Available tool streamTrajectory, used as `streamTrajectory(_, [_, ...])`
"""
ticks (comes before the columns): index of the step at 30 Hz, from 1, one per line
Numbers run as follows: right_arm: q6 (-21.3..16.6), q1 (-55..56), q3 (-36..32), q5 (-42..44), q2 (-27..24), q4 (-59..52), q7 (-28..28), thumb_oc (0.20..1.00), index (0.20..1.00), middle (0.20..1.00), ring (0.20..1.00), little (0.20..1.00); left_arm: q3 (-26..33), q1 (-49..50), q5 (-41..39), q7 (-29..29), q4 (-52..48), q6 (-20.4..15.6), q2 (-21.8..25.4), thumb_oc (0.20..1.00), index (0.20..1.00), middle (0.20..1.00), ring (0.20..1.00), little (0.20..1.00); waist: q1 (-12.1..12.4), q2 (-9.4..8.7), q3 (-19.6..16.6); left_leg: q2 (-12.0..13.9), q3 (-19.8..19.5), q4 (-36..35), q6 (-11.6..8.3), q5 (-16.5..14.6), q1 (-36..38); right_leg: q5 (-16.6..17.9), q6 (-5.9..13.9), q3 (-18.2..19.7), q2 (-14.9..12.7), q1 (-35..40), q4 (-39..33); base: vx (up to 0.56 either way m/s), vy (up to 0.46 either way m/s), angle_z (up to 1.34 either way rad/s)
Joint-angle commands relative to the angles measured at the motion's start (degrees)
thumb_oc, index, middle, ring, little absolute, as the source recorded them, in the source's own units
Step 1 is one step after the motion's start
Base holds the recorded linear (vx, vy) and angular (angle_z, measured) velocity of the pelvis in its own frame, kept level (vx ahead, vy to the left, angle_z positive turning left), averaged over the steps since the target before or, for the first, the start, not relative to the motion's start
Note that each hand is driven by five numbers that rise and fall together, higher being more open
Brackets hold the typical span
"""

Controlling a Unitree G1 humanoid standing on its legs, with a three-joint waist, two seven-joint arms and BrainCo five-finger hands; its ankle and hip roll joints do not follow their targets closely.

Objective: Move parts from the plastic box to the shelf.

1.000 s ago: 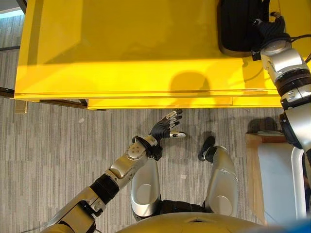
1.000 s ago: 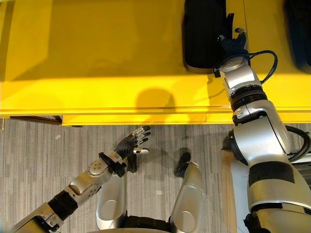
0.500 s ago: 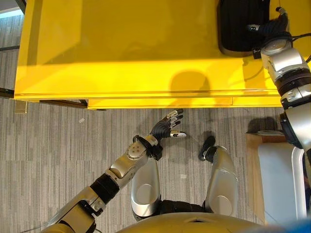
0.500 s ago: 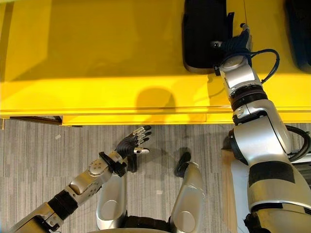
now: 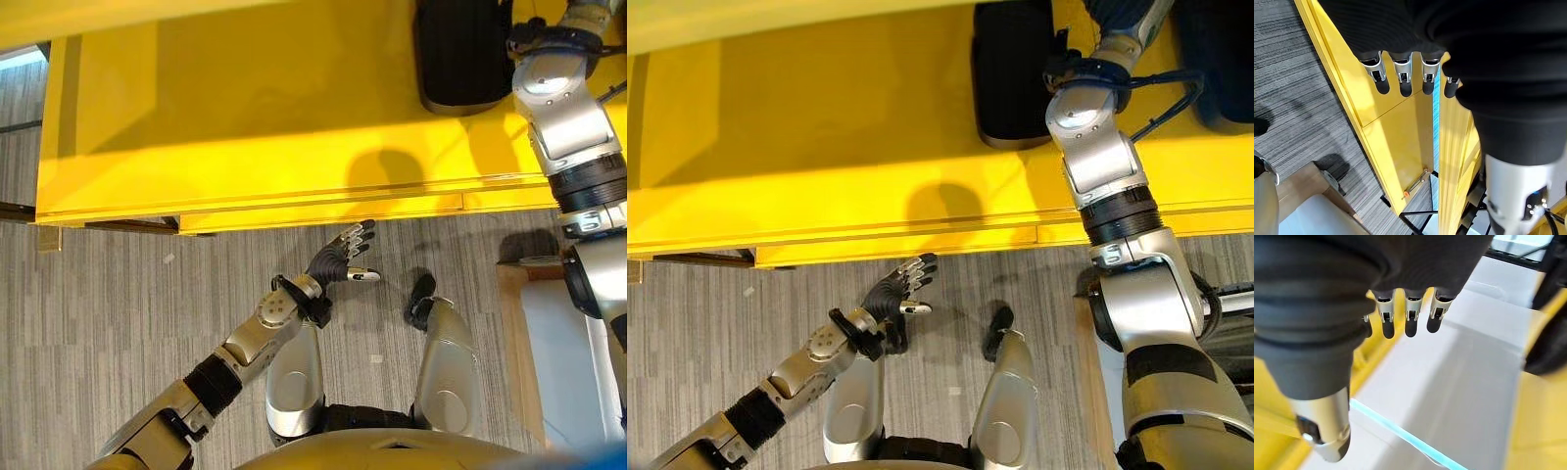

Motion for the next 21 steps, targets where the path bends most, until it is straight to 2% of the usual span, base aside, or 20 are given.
streamTrajectory(1, [-3.3, -0.3, -0.8, -2.4, -2.2, -2.1, 2.8, 1.0, 1.0, 1.0, 1.0, 1.0, -0.9, 2.3, 1.3, -0.3, -3.8, -4.3, -1.2, 1.0, 1.0, 1.0, 1.0, 1.0, 0.9, 1.25, -1.6, -1.6, -0.2, -8.9, 1.31, 6.0, 3.9, -4.2, -0.11, 2.1, 2.9, 2.5, 5.7, -0.03, 0.013, -0.04])
streamTrajectory(2, [-2.8, 4.3, -1.5, -0.8, -1.4, -7.3, 6.1, 1.0, 1.0, 1.0, 1.0, 1.0, 0.4, 3.4, 1.4, -0.1, -3.2, -5.2, -1.5, 1.0, 1.0, 1.0, 1.0, 1.0, 0.2, 0.99, -1.6, -1.6, 0.3, -11.2, 1.05, 7.0, 6.0, -3.5, -0.02, 2.1, 3.2, 4.3, 3.3, -0.01, 0.014, -0.04])
streamTrajectory(8, [-2.7, 4.5, -1.6, -0.8, -1.4, -7.4, 6.1, 1.0, 1.0, 1.0, 1.0, 1.0, 0.4, 3.4, 1.4, -0.1, -3.2, -5.2, -1.5, 1.0, 1.0, 1.0, 1.0, 1.0, 0.2, 0.99, -1.6, -1.6, 0.3, -11.3, 1.05, 7.0, 6.1, -3.5, -0.01, 2.1, 3.2, 4.4, 3.2, 0.02, 0.022, -0.01])
streamTrajectory(9, [-5.9, 30.7, -5.4, 6.8, 6.2, -26.2, 18.2, 1.0, 1.0, 1.0, 1.0, 1.0, 9.4, 11.7, -2.4, -2.5, -3.9, -12.1, -4.6, 1.0, 1.0, 1.0, 1.0, 1.0, -3.0, -0.61, -4.6, -0.1, 3.8, -20.9, -0.47, 10.6, 15.4, 1.8, 1.23, 0.4, 2.9, 12.8, -10.0, 0.11, 0.132, -0.01])
streamTrajectory(11, [-3.5, 35.7, -4.3, 7.2, 6.7, -28.8, 21.5, 1.0, 1.0, 1.0, 1.0, 1.0, 10.9, 13.2, -3.3, -3.1, -3.8, -11.6, -5.2, 1.0, 1.0, 1.0, 1.0, 1.0, -3.7, -1.06, -6.0, 0.2, 4.3, -22.6, -0.68, 11.1, 17.2, 2.5, 1.36, 0.2, 3.0, 14.9, -12.6, 0.14, 0.129, -0.33])
streamTrajectory(12, [-5.6, 43.1, -3.0, 2.5, 6.6, -31.6, 23.7, 1.0, 1.0, 1.0, 1.0, 1.0, 12.4, 15.5, -3.4, -2.8, -3.6, -11.2, -6.2, 1.0, 1.0, 1.0, 1.0, 1.0, -4.6, -1.59, -8.0, 0.5, 4.9, -25.2, -0.94, 11.8, 19.7, 3.4, 1.64, -0.1, 3.3, 17.6, -15.6, 0.27, 0.179, -0.52])
streamTrajectory(14, [-11.5, 64.2, -5.3, 1.5, 5.9, -39.0, 27.8, 1.0, 1.0, 1.0, 1.0, 1.0, 15.7, 21.6, -0.1, -4.3, -5.4, -12.4, -6.5, 1.0, 1.0, 1.0, 1.0, 1.0, -7.0, -3.05, -12.9, 0.3, 6.3, -28.9, -0.9, 12.8, 23.9, 6.1, 3.11, -0.1, 3.7, 22.1, -21.4, 0.31, 0.275, -0.23])
streamTrajectory(15, [-12.5, 68.1, -6.0, 1.7, 5.6, -40.8, 28.7, 1.0, 1.0, 1.0, 1.0, 1.0, 16.7, 22.8, 0.3, -4.8, -6.2, -12.4, -5.8, 1.0, 1.0, 1.0, 1.0, 1.0, -7.7, -3.5, -14.1, -0.1, 7.0, -29.2, -0.7, 12.4, 24.8, 6.6, 3.59, 0.1, 3.8, 22.9, -22.5, 0.16, 0.21, -0.14])
streamTrajectory(18, [-12.9, 70.5, -6.1, 1.0, 4.9, -42.4, 28.7, 1.0, 1.0, 1.0, 1.0, 1.0, 17.5, 23.4, -0.2, -4.4, -7.3, -11.9, -4.5, 1.0, 1.0, 1.0, 1.0, 1.0, -8.2, -4.14, -15.0, -0.6, 7.7, -29.1, -0.24, 11.5, 25.8, 7.2, 4.23, 0.4, 3.8, 24.0, -23.8, 0.04, 0.11, -0.08])
streamTrajectory(21, [-11.6, 70.4, -5.2, 2.0, 4.9, -42.0, 29.2, 1.0, 1.0, 1.0, 1.0, 1.0, 18.2, 23.3, -0.4, -4.6, -7.6, -10.8, -3.5, 1.0, 1.0, 1.0, 1.0, 1.0, -8.0, -4.83, -15.7, -1.3, 8.4, -29.2, 0.38, 10.6, 26.9, 8.1, 4.99, 0.4, 3.3, 25.0, -25.1, 0.01, 0.061, -0.05])
